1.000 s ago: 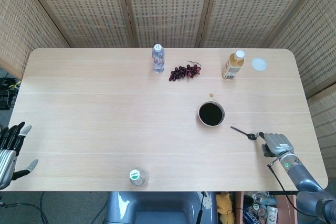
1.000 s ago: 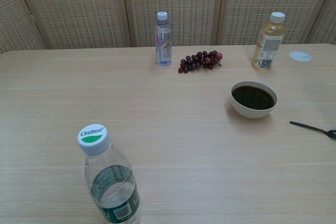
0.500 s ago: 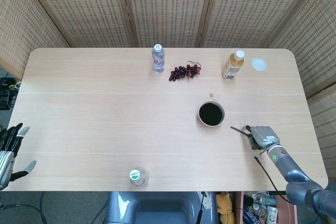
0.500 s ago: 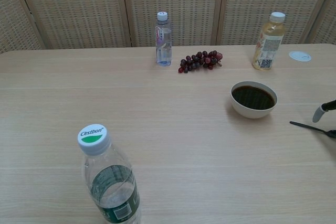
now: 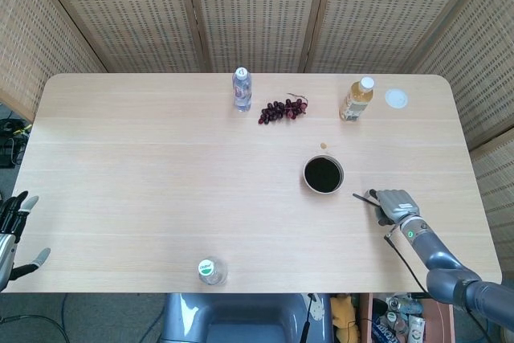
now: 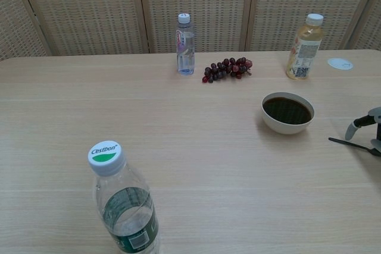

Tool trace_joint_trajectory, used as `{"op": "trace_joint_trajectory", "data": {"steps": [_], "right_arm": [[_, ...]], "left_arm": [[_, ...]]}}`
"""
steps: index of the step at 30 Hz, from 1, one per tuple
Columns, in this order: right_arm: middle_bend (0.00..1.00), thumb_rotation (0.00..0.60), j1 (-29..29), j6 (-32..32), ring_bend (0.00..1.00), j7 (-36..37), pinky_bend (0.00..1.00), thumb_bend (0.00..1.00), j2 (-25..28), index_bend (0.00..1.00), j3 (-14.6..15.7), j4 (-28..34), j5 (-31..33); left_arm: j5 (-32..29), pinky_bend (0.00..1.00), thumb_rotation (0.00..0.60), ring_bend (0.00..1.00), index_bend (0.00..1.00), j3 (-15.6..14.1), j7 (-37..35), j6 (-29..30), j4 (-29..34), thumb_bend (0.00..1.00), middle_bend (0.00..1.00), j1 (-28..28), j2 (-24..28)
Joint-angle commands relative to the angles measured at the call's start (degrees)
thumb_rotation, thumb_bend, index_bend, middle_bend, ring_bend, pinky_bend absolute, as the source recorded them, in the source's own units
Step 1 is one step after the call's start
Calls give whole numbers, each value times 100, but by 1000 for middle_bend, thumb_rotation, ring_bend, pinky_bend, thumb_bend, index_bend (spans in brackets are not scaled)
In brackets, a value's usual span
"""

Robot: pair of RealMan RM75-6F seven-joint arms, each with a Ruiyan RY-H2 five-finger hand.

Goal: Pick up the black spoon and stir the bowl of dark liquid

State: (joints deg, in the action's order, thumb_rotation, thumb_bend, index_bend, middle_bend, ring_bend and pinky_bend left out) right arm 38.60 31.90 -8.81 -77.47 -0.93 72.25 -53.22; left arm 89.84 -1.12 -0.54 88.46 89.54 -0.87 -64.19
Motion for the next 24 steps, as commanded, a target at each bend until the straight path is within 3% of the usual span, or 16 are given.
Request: {"op": "trace_joint_trajectory", "data": {"steps": [1, 24], "right_arm": [[948, 600, 13, -7, 999, -24, 1000, 847, -2, 248, 19, 4, 22], [948, 600, -28, 250, 999, -360, 1000, 847, 385, 259, 399, 993, -80]], "left_arm": [[0, 0, 600, 0, 0, 3, -3, 2, -5, 256, 0, 1, -2], [-3, 0, 600, 0, 0, 11, -42, -6, -55, 255, 0, 6, -33]]}}
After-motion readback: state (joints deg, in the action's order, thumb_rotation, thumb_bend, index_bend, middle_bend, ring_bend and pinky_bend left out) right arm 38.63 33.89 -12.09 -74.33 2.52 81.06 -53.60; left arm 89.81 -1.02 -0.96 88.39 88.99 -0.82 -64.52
